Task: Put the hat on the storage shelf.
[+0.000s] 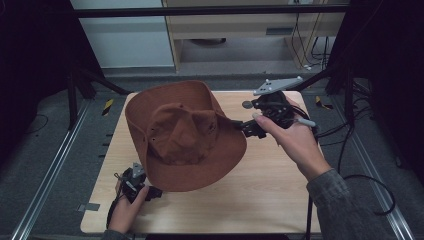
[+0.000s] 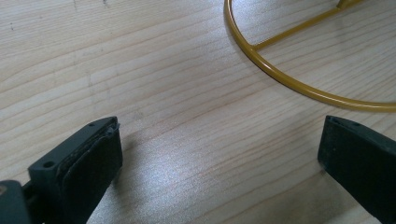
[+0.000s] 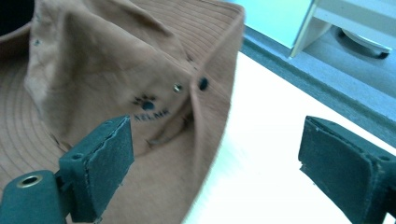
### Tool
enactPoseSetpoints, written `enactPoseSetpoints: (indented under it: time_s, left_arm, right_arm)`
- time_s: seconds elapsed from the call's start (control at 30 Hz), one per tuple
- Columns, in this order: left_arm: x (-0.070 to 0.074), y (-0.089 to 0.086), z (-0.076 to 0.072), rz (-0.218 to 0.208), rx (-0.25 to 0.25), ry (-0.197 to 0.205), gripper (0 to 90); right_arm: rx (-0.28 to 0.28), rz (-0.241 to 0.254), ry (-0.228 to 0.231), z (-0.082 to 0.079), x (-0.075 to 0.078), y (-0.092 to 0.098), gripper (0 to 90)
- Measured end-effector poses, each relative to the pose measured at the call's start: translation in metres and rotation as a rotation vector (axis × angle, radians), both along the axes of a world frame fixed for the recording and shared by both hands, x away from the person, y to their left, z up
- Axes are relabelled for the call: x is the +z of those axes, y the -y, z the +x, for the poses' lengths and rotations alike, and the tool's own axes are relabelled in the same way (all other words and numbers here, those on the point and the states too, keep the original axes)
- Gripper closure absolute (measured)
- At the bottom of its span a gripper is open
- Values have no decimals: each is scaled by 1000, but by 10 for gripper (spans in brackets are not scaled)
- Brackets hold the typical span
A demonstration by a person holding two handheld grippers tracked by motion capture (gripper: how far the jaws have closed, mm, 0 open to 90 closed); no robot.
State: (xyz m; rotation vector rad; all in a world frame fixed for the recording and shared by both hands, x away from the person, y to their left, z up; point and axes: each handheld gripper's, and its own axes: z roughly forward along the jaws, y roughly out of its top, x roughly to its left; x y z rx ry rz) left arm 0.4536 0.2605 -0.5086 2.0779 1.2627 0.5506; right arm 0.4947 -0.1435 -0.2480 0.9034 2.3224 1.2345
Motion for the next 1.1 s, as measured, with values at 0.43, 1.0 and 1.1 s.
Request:
enactPoseSetpoints:
  time_s: [0.43, 1.0, 1.1]
  left_arm:
    - [0, 0, 0, -5, 3, -1, 0]
    - [0, 0, 0, -2, 4, -2, 0]
    - [0, 0, 0, -3, 4, -1, 0]
  right_arm:
    - [-48, -13, 51, -8, -26, 47, 131]
    - [-85, -37, -36, -27, -127, 93, 137]
    - [-85, -37, -79, -28, -150, 90, 137]
